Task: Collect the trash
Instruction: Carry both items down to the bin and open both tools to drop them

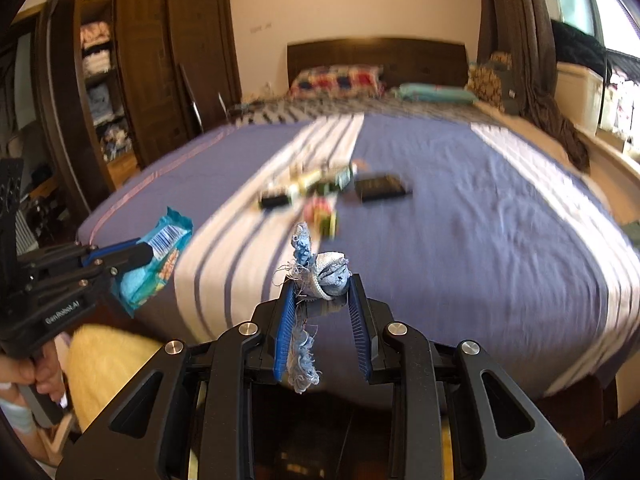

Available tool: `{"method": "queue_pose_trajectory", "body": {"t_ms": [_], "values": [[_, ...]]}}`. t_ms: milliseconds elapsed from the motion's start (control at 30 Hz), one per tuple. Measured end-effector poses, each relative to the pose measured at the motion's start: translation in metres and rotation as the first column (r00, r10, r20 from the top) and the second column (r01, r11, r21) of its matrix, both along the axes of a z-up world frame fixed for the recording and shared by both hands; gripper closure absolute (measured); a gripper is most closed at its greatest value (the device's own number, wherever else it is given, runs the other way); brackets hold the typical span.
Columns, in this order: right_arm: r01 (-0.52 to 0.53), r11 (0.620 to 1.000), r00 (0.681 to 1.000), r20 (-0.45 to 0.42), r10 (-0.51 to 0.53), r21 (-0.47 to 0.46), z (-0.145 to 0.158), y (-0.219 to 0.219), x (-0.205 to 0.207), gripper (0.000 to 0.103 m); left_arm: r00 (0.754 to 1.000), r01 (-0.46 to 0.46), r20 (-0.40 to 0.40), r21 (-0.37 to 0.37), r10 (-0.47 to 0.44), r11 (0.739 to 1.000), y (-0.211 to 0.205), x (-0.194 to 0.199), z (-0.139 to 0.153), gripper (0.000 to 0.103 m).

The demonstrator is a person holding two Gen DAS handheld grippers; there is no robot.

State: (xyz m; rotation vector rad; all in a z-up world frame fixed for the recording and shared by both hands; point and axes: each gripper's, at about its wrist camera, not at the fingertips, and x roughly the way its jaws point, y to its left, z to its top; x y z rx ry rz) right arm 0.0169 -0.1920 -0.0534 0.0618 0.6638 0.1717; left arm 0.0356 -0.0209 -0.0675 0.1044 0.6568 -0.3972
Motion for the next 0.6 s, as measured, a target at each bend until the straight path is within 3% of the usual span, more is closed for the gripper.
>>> {"method": "queue_pose_trajectory", "body": {"t_ms": [167,267,467,600], "values": [[-0.006,1.000,0.990,-0.143,0.008,0.014,-0.056,0.004,-0.009,0.075,0.992,0.013,-0.130,0.017,-0.011,1.000,-0.004,-0.007,-0.051,0.096],[-0.014,0.999,0.976,-0.218,0.021,0.032,-0.087,0.008,-0.006,0.075,0.973,0.023,-0.229,0.021,-0.018,1.000,-0.006,-0.005,-0.088,0.096],[-0.029,0.999,0.937,-0.347,0.041,0.039,-0.139,0.022,-0.002,0.075,0.922,0.044,-0.386,0.053,-0.020,0.998,-0.014,0.001,-0.151,0.096],[-0.039,0.996,0.910,-0.408,0.068,0.079,-0.160,0.028,0.000,0.075,0.875,0.065,-0.483,0.044,-0.035,0.997,-0.017,0.009,-0.185,0.096]]}}
